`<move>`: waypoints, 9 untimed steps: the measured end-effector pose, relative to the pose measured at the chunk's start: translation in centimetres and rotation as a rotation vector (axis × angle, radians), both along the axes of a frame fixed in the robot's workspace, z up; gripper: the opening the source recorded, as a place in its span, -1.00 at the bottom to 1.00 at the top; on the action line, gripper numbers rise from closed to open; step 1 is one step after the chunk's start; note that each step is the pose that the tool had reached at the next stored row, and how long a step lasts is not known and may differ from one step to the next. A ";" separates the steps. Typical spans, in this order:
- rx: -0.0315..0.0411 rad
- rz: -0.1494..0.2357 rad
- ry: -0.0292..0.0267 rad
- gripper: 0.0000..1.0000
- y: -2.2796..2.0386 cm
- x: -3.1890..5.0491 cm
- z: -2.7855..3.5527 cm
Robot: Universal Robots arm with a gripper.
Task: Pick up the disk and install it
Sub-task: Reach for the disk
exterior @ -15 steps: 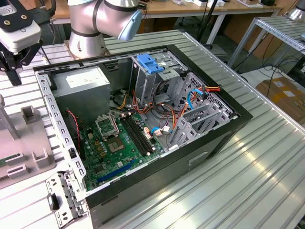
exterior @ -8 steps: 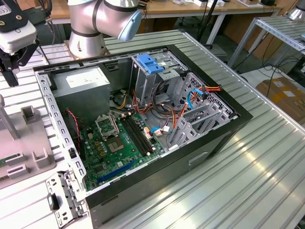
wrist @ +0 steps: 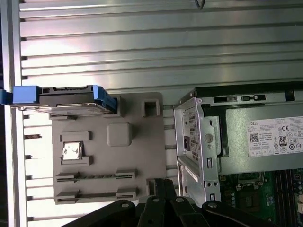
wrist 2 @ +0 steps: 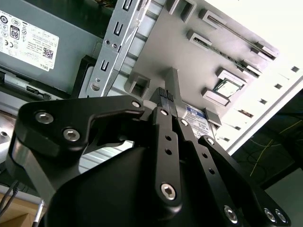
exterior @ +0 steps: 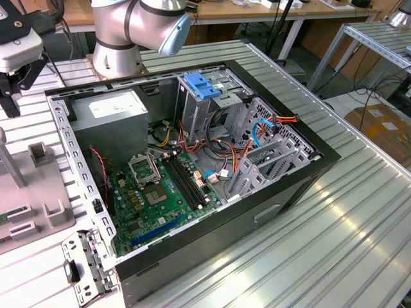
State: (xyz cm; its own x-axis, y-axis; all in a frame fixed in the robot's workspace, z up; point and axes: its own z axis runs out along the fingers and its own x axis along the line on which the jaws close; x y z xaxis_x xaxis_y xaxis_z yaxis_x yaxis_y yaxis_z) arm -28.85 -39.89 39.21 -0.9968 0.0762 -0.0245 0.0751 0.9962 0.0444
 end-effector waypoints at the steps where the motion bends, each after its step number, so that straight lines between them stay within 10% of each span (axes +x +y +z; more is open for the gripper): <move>1: 0.0000 0.000 0.0001 -0.79 0.00 -0.07 0.00; 9: -0.0001 0.000 0.0001 -0.79 0.00 -0.60 -0.03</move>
State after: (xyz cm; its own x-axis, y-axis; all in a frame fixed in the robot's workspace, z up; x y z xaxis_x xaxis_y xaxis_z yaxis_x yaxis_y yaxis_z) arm -29.44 -39.89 39.17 -0.9968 0.0762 -0.0244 0.0751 0.9962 0.0443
